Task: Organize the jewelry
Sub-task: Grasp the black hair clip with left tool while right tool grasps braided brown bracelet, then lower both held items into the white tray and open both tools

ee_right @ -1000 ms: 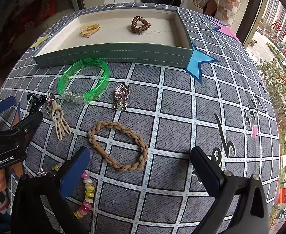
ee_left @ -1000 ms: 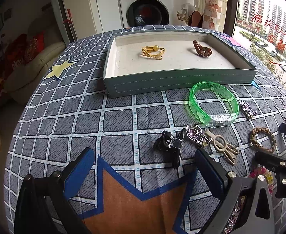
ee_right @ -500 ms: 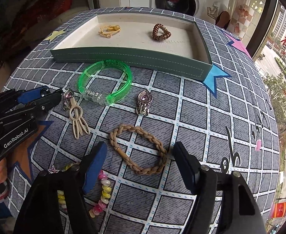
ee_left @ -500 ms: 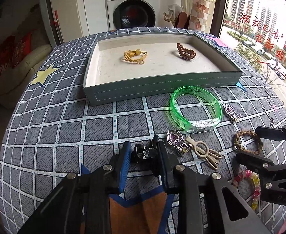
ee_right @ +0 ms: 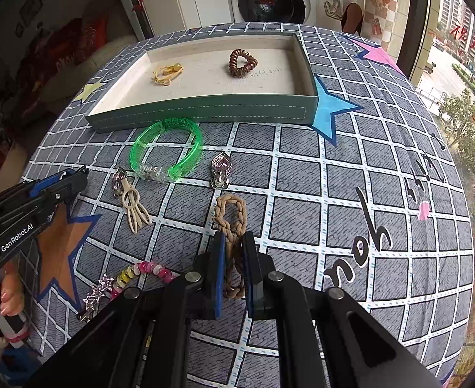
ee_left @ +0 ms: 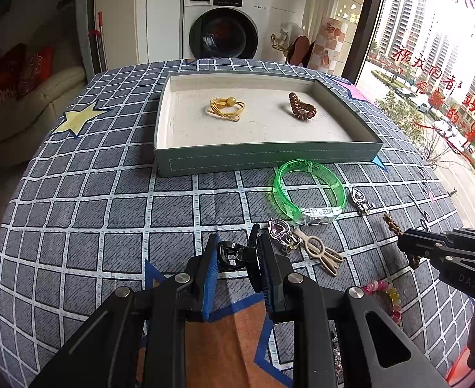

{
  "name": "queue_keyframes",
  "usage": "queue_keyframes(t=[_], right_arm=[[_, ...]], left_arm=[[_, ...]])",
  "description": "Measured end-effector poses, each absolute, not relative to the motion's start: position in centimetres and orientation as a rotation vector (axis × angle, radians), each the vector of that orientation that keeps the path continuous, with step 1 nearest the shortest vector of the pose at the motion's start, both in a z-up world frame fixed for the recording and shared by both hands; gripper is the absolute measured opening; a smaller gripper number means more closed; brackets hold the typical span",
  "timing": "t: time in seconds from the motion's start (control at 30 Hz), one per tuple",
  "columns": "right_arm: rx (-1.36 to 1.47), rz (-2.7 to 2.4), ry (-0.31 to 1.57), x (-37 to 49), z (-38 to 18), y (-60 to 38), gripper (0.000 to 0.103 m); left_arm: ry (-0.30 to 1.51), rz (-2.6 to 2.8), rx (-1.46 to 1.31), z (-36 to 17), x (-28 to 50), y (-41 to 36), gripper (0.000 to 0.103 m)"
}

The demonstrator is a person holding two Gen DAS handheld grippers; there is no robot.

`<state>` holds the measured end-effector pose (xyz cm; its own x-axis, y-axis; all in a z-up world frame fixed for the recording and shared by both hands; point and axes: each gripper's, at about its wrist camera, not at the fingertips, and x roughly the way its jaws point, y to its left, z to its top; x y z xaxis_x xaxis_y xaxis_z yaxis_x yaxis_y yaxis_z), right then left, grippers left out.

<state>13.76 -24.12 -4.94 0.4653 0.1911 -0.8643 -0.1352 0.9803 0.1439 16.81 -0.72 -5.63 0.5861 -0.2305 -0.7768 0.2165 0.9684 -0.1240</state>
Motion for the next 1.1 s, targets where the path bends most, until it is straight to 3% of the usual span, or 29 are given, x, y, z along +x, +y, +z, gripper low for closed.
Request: queue_keyframes(t=[0.53,0.83,1.1], right_arm=[[0.208,0.248,0.988,15.1,-1.0,-26.5,0.011],[0.206,0.26,0.938,20.4,1.9,-26.3,0.011],[0.199,0.258,0.963,25.9,1.4,-25.5,0.011]], left_arm=[[0.843,-0.288,-0.062,-1.6,18.3,-0.3,0.036],[0.809,-0.272,-0.063,0.6,23.0,-0.3,0.036],[0.846,-0.23,-0.055,-0.9,28.0,-1.0,0.036]])
